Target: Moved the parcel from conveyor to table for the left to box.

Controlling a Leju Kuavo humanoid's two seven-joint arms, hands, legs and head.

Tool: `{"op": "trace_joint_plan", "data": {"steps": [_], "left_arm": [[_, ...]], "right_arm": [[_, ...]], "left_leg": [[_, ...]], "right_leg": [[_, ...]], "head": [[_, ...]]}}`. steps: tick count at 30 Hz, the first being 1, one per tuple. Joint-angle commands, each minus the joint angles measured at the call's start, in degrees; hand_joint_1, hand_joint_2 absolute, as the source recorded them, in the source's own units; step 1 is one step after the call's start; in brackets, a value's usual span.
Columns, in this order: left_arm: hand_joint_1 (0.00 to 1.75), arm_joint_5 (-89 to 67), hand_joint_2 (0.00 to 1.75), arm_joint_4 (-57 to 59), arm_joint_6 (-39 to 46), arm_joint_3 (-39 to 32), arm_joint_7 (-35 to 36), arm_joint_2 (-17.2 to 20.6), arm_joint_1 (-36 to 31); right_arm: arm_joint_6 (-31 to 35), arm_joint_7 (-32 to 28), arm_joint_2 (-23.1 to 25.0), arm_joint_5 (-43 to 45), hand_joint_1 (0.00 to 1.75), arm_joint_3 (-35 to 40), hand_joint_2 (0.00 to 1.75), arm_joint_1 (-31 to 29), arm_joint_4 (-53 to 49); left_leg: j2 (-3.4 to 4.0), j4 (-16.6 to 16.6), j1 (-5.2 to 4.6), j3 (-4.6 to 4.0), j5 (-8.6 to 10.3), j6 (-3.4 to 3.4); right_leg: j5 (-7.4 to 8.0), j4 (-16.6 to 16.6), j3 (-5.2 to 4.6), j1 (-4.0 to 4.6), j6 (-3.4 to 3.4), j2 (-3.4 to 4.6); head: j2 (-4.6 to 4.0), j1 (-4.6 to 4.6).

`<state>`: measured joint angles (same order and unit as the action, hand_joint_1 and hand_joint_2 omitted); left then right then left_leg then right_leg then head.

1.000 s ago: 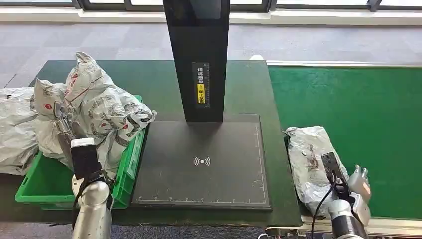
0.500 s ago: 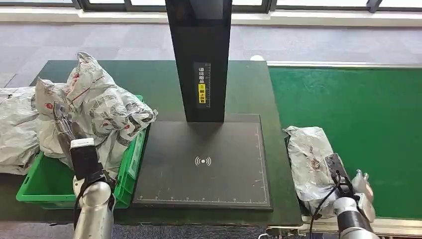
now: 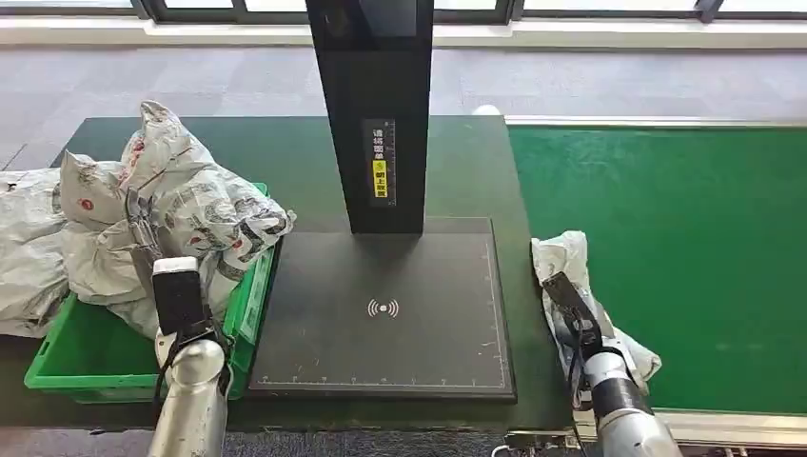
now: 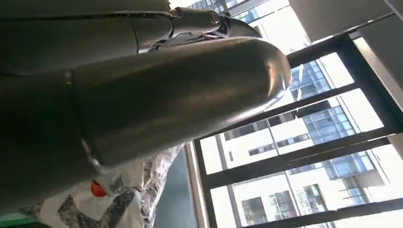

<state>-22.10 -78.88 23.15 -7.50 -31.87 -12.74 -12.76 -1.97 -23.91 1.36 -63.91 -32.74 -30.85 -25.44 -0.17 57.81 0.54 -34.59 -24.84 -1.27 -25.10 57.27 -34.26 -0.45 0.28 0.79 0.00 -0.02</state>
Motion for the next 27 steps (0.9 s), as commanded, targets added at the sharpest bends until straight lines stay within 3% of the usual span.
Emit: {"op": "trace_joint_plan", "data": {"steps": [1, 7, 11, 13, 14, 17, 20, 21, 22, 25, 27], "left_arm": [[0.00, 0.7, 0.00, 5.9, 0.4, 0.3, 0.2, 1.6, -2.9], [0.00, 1.6, 0.00, 7.8, 0.2, 1.0, -0.6, 2.0, -3.4], [0.00, 2.0, 0.00, 5.6, 0.5, 0.8, -0.5, 2.3, -1.1], [0.00, 1.9, 0.00, 4.3, 0.6, 0.6, -0.5, 2.2, -0.1], [0.00, 1.9, 0.00, 3.7, 0.6, 0.6, -0.6, 2.3, 0.7], [0.00, 2.0, 0.00, 2.8, 0.7, 0.2, -0.6, 2.1, 1.7], [0.00, 2.2, 0.00, 2.0, 0.8, -0.1, -0.9, 2.1, 2.6], [0.00, 2.2, 0.00, 1.9, 0.7, -0.1, -1.0, 2.1, 2.7], [0.00, 2.2, 0.00, 1.9, 0.7, -0.1, -1.0, 2.1, 2.7], [0.00, 2.3, 0.00, 1.9, 0.6, -0.1, -1.1, 2.1, 2.6], [0.00, 2.6, 0.00, 1.7, 0.3, -0.2, -1.4, 2.0, 2.8]], "right_arm": [[-4.0, -2.0, 5.2, 1.0, 1.75, 6.1, 1.75, -0.9, 4.3], [-5.3, -2.9, 4.8, 2.2, 1.75, 10.5, 1.75, 1.6, 4.9], [3.1, -4.2, 6.2, 6.2, 1.75, 10.9, 1.75, 0.3, 2.3], [3.1, -3.5, 6.3, 7.6, 1.75, 11.4, 1.75, -0.2, 1.0], [6.7, -6.5, 7.0, 11.8, 1.75, 8.9, 1.75, -0.2, -1.4], [7.6, -8.3, 6.9, 18.5, 1.75, 9.1, 1.75, 1.3, -7.7], [7.9, -11.9, 7.4, 26.9, 1.75, 12.5, 1.75, 6.3, -21.3], [7.2, -10.3, 7.4, 27.7, 1.75, 13.6, 1.75, 7.5, -24.2], [7.2, -10.3, 7.4, 27.7, 1.75, 13.6, 1.75, 7.5, -24.2], [7.2, -10.9, 7.6, 29.5, 1.75, 15.0, 1.75, 8.6, -26.4], [7.6, -14.5, 8.5, 33.9, 1.75, 17.9, 1.75, 12.1, -35.3]], "left_leg": [[0.53, -0.1, 0.05, 0.16, -0.15, -0.14], [1.38, -0.2, 0.31, 0.16, -0.55, -0.54], [1.43, -0.4, 0.43, 0.91, -0.56, -0.57], [1.65, -0.5, 0.44, 1.08, -0.58, -0.59], [1.69, -0.5, 0.43, 1.12, -0.60, -0.61], [1.82, -0.6, 0.42, 0.63, -0.69, -0.78], [1.60, -0.6, 0.43, 0.60, -0.66, -0.84], [1.49, -0.7, 0.43, 0.63, -0.61, -0.85], [1.33, -0.6, 0.41, 1.00, -0.52, -0.97], [0.80, -0.6, 0.42, 0.77, -0.41, -1.09], [0.65, -0.6, 0.42, 0.66, -0.37, -1.10]], "right_leg": [[0.09, 0.0, 0.02, 0.04, -0.11, 0.51], [0.04, -0.1, 0.09, 0.11, -0.39, 1.39], [-0.04, -0.1, 0.22, 0.23, -0.57, 1.42], [-0.09, 0.1, 0.14, 0.23, -0.71, 1.65], [-0.13, 0.1, 0.14, 0.22, -0.77, 1.70], [-0.18, 0.2, 0.03, 0.19, -0.91, 1.82], [-0.32, 0.3, 0.01, 0.20, -1.02, 1.60], [-0.33, 0.3, -0.02, 0.20, -1.02, 1.47], [-0.37, 0.3, -0.07, 0.18, -1.04, 1.32], [-0.39, 0.3, -0.10, 0.19, -1.06, 0.82], [-0.40, 0.3, -0.12, 0.19, -1.06, 0.65]], "head": [[0.00, 0.00], [0.00, -0.02], [0.00, 0.00], [0.00, 0.00], [0.00, -0.02], [0.00, -0.02], [0.00, -0.02], [0.00, -0.02], [0.00, -0.02], [0.00, -0.02], [0.00, -0.02]]}}
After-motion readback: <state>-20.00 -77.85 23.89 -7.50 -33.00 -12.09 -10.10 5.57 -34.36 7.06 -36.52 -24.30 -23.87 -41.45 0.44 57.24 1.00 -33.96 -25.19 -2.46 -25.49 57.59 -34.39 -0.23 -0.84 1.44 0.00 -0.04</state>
